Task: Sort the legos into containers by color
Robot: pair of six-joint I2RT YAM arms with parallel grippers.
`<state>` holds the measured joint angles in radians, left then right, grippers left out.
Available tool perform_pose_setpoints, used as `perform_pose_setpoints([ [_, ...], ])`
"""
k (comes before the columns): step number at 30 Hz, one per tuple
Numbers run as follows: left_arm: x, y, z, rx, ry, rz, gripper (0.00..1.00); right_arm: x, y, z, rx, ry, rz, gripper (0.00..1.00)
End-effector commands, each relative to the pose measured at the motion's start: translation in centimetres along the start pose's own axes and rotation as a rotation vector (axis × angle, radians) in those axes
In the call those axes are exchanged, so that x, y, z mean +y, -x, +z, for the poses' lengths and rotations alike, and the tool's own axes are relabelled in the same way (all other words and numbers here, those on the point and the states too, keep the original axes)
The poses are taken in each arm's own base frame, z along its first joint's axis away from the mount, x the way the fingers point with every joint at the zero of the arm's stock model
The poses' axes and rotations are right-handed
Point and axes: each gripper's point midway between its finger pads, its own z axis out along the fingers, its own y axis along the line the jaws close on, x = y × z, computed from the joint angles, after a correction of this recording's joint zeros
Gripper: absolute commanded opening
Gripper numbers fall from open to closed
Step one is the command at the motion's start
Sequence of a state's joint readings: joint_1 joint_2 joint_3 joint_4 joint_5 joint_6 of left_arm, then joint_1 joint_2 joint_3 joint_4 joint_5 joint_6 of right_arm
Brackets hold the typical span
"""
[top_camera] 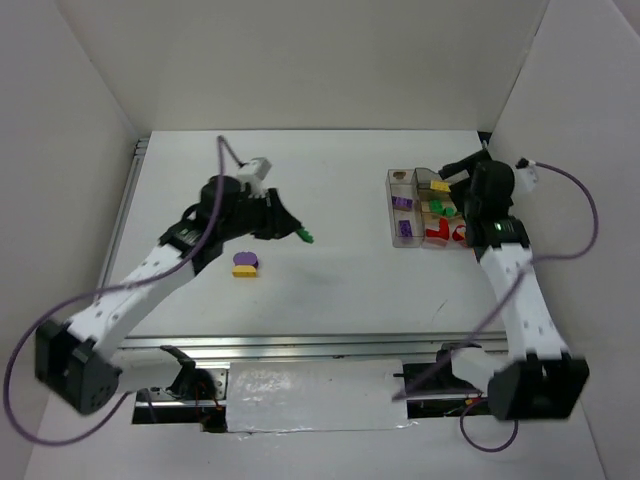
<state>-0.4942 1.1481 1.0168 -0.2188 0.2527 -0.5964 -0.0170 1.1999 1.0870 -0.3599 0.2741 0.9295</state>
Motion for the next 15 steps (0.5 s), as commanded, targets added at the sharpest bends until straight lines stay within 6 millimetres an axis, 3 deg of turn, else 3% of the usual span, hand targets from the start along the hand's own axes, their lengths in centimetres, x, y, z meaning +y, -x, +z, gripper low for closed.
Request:
perform_pose_setpoints([
  [1, -6.5, 3.8, 7.7, -0.096, -0.163, 0.054, 0.0, -0.8, 1.4, -7.0, -0.071, 0.143, -0.049, 1.0],
  [2, -9.3, 6.6, 8.7, -0.148, -0.214, 0.096, 0.0, -1.9, 1.0, -7.9, -0.069, 0.14, -0.059, 1.0],
  [3, -8.2, 5.1, 13.0, -0.098, -0.189, 0.098, 0.0, -2.8, 0.8, -9.0, -0.063, 0.13, -0.063, 1.0],
  [4, -11.0, 7.5, 14.0, -0.149, -0.243, 0.127, 0.0, -2.7, 1.8, -11.3, -0.1, 0.174, -0.052, 1.0],
  [5, -11.8, 8.3, 15.5, -0.168, -0.265, 0.148, 0.0, -2.8, 2.1, -12.4, -0.11, 0.187, -0.045, 1.0],
  [6, -10.6, 6.1, 19.7, -0.111, -0.241, 0.141, 0.0, -3.1, 2.1, -13.3, -0.107, 0.187, -0.052, 1.0],
  [7, -11.1, 6.3, 21.3, -0.111, -0.258, 0.148, 0.0, -2.9, 2.6, -14.7, -0.126, 0.219, -0.044, 1.0],
  [8, -13.6, 8.8, 21.7, -0.163, -0.322, 0.161, 0.0, -2.6, 2.7, -15.5, -0.123, 0.244, -0.047, 1.0],
  [9, -12.2, 6.3, 25.4, -0.114, -0.3, 0.149, 0.0, -2.5, 2.5, -15.8, -0.113, 0.256, -0.057, 1.0],
  [10, -13.9, 8.1, 26.0, -0.162, -0.345, 0.156, 0.0, -2.1, 2.8, -16.5, -0.109, 0.268, -0.062, 1.0],
  [11, -13.4, 6.2, 28.7, -0.139, -0.366, 0.133, 0.0, -2.2, 2.0, -16.5, -0.062, 0.265, -0.094, 1.0],
  [12, -13.7, 6.2, 29.6, -0.149, -0.381, 0.121, 0.0, -2.0, 1.8, -16.8, -0.045, 0.278, -0.108, 1.0],
  [13, -15.2, 7.7, 29.8, -0.195, -0.422, 0.123, 0.0, -1.8, 1.8, -17.3, -0.038, 0.284, -0.115, 1.0],
  [14, -14.3, 6.3, 31.8, -0.19, -0.409, 0.116, 0.0, -1.7, 1.5, -17.5, -0.02, 0.299, -0.126, 1.0],
  [15, -15.3, 6.5, 32.2, -0.225, -0.425, 0.127, 0.0, -1.5, 1.5, -18.2, -0.026, 0.331, -0.13, 1.0],
])
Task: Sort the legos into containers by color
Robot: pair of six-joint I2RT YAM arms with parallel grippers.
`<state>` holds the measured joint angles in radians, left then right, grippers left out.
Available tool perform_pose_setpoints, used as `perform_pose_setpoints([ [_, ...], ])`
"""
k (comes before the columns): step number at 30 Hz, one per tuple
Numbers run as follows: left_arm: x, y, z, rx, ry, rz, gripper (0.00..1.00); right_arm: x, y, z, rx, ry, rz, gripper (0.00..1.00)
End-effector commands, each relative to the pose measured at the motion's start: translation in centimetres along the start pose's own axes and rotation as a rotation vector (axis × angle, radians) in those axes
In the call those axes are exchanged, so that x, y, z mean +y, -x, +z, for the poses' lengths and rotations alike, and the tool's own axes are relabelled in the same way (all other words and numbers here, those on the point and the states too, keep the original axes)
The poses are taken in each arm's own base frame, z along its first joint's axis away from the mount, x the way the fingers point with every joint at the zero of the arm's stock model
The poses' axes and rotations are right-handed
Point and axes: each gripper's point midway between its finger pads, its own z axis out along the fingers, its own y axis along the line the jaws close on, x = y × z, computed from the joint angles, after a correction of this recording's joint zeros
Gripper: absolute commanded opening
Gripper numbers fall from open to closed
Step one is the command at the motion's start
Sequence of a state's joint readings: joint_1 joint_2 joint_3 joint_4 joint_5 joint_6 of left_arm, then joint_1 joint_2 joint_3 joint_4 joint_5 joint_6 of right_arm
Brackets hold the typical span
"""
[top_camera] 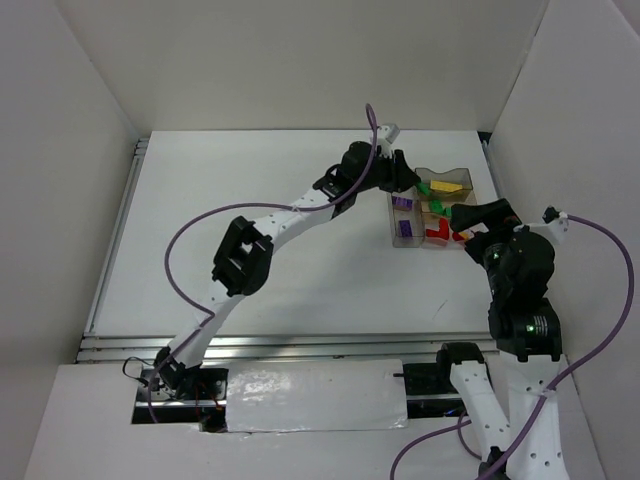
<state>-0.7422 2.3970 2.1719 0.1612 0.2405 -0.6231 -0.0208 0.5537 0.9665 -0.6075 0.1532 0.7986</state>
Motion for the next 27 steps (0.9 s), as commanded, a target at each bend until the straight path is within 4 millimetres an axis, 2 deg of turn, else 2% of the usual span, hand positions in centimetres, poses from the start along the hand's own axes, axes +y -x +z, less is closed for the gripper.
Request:
perform_pose_setpoints([
  [1, -3.0, 3.0, 2.2, -0.16, -0.111, 0.04, 0.03, 0.8, -0.8, -1.7, 0.063, 0.064, -0.049, 1.0],
  [2, -2.7, 2.3, 3.0, -0.172, -0.108, 0.053, 0.06, 1.2, -1.2, -2.0, 0.078, 0.093, -0.049, 1.0],
  [3, -3.7, 3.4, 3.3, -0.23, -0.121, 0.082, 0.09, 1.4, -1.2, -2.4, 0.074, 0.114, -0.048, 1.0],
  [5, -3.7, 2.9, 4.1, -0.252, -0.116, 0.097, 0.11, 1.7, -1.6, -2.8, 0.093, 0.145, -0.062, 1.0],
  [6, -3.9, 3.4, 4.2, -0.281, -0.115, 0.105, 0.14, 1.8, -1.3, -2.9, 0.087, 0.144, -0.08, 1.0],
  [13, -2.6, 2.1, 5.1, -0.292, -0.1, 0.109, 0.31, 3.0, -1.9, -3.7, 0.122, 0.194, -0.104, 1.0],
  [16, -2.0, 1.3, 5.4, -0.28, -0.088, 0.111, 0.55, 3.4, -2.2, -3.9, 0.137, 0.219, -0.111, 1.0],
  [17, -1.9, 1.0, 5.5, -0.275, -0.09, 0.11, 0.66, 3.6, -2.3, -4.0, 0.14, 0.228, -0.111, 1.0],
  [19, -1.5, 1.0, 5.6, -0.281, -0.075, 0.107, 0.73, 3.7, -2.4, -4.2, 0.145, 0.24, -0.113, 1.0],
  [25, -1.2, 1.3, 5.4, -0.288, -0.069, 0.116, 0.86, 3.9, -2.5, -4.3, 0.144, 0.251, -0.116, 1.0],
  [27, -1.9, 2.4, 4.7, -0.304, -0.087, 0.1, 0.87, 3.8, -2.7, -4.1, 0.147, 0.248, -0.118, 1.0],
])
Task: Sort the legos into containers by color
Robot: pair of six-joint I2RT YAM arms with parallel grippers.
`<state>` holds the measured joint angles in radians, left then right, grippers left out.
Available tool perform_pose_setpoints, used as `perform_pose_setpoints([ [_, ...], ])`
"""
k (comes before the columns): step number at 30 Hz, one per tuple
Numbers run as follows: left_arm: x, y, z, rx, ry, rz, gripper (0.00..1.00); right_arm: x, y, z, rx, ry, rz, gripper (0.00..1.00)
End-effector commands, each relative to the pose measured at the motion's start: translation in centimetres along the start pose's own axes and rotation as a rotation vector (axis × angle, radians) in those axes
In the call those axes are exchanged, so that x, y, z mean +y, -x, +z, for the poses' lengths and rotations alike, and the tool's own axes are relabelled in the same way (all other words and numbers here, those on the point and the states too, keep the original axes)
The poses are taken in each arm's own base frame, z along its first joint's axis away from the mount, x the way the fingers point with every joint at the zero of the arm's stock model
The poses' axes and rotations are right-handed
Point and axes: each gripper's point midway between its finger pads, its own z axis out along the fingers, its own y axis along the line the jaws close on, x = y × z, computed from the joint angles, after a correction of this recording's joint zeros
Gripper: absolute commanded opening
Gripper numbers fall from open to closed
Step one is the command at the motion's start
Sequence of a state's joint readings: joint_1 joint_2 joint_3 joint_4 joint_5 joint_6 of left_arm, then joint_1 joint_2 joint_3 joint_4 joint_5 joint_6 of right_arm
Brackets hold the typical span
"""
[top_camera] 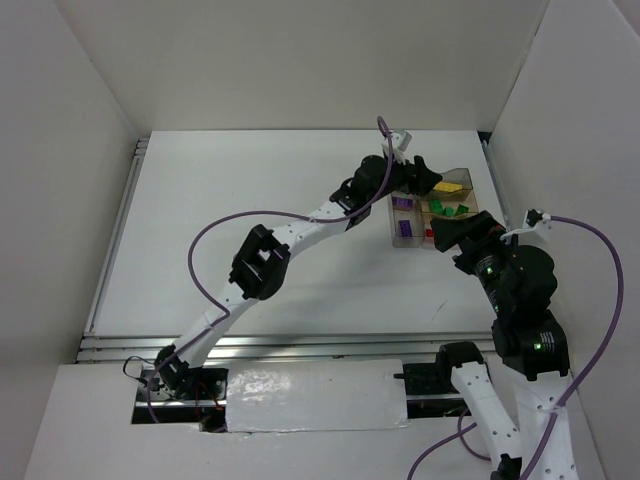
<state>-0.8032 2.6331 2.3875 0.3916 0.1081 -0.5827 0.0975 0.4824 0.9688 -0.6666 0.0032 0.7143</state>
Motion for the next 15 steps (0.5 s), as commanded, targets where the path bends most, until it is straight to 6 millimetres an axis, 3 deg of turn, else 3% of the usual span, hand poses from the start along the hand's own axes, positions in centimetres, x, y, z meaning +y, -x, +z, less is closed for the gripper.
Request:
perform_pose_setpoints([
  [1, -0.9, 3.6, -0.2, -0.098, -0.048, 0.013, 0.86, 1.3, 1.1, -0.6, -0.032, 0.047, -0.019, 1.0],
  [2, -0.6, 3.6, -0.5, -0.084, -0.036, 0.012, 0.85, 1.2, 1.0, -0.5, -0.029, 0.046, -0.019, 1.0],
  [3, -1.6, 6.2, -1.2, -0.116, -0.043, 0.024, 0.85, 1.3, 1.1, -0.5, -0.032, 0.047, -0.018, 1.0],
  [4, -0.9, 5.3, -1.7, -0.095, -0.024, 0.027, 0.85, 1.0, 1.4, -0.4, -0.048, 0.031, -0.015, 1.0],
  [5, -2.0, 7.7, -2.4, -0.125, -0.029, 0.056, 0.85, 1.1, 1.3, -0.3, -0.044, 0.035, -0.017, 1.0],
  [8, -1.2, 8.4, -3.6, -0.08, 0.024, 0.075, 0.81, 1.2, 1.5, -0.3, -0.05, 0.033, -0.014, 1.0],
  [9, -2.2, 11.0, -4.7, -0.107, 0.021, 0.081, 0.81, 1.2, 1.6, -0.3, -0.058, 0.033, -0.014, 1.0],
  [10, -1.1, 9.1, -5.7, -0.059, 0.047, 0.085, 0.81, 0.9, 1.4, 0.0, -0.052, 0.028, -0.012, 1.0],
  [11, -2.9, 12.3, -7.2, -0.109, 0.034, 0.101, 0.83, 0.9, 1.3, 0.0, -0.052, 0.03, -0.013, 1.0],
  [12, -1.8, 10.6, -8.4, -0.068, 0.072, 0.106, 0.86, 0.8, 1.2, 0.3, -0.049, 0.027, -0.013, 1.0],
  [13, -2.7, 14.0, -13.0, -0.066, 0.151, 0.155, 0.89, 0.5, 0.6, 1.2, -0.026, 0.023, -0.013, 1.0],
  [14, -2.1, 12.9, -13.2, -0.043, 0.163, 0.153, 0.89, 0.4, 0.4, 1.3, -0.023, 0.02, -0.013, 1.0],
  [15, -2.2, 13.1, -14.1, -0.029, 0.181, 0.164, 0.89, 0.5, 0.4, 1.4, -0.021, 0.028, -0.016, 1.0],
])
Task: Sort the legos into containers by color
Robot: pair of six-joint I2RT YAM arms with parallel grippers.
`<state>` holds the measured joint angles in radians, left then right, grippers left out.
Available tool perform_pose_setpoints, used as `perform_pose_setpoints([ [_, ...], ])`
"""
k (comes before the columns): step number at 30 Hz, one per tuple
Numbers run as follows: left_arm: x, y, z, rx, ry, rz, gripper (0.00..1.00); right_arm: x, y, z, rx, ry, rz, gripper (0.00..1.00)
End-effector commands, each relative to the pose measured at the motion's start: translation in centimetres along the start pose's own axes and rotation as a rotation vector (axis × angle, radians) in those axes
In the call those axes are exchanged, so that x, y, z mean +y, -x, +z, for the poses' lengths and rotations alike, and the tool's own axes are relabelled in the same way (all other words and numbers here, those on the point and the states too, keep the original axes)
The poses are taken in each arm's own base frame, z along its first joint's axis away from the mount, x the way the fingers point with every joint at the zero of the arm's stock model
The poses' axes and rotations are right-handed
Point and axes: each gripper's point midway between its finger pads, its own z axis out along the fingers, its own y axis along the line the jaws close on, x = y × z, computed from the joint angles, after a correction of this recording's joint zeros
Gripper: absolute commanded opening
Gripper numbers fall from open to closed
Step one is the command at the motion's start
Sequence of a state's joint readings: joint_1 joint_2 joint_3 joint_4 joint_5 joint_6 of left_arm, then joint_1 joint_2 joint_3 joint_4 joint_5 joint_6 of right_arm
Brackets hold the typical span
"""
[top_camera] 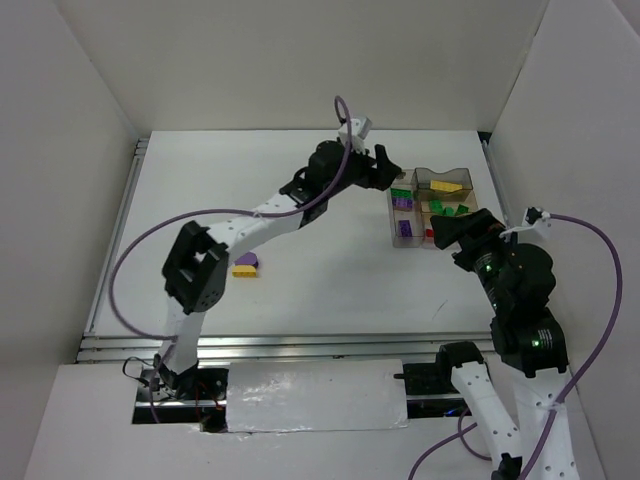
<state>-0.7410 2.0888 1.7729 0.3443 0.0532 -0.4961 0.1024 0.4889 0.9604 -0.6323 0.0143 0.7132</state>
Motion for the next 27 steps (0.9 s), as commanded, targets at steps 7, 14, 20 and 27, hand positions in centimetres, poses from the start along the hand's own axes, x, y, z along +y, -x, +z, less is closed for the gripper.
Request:
perform_pose_setpoints([
  [7, 0.5, 8.9, -12.3, 0.035, 0.237, 0.118, 0.9, -1.1, -1.2, 5.0, 0.035, -0.039, -0.008, 1.0],
  [14, 2.3, 10.0, -19.0, 0.098, 0.414, 0.102, 0.9, -3.7, -0.7, 9.6, 0.063, -0.211, -0.102, 0.99],
  [20, 2.1, 9.1, -23.1, 0.144, 0.435, 0.086, 0.89, -4.2, 0.1, 11.9, 0.094, -0.278, -0.181, 0.94],
  [27, 4.4, 7.9, -33.0, 0.159, 0.659, 0.018, 0.92, -4.8, 0.5, 15.4, 0.1, -0.336, -0.186, 0.78],
])
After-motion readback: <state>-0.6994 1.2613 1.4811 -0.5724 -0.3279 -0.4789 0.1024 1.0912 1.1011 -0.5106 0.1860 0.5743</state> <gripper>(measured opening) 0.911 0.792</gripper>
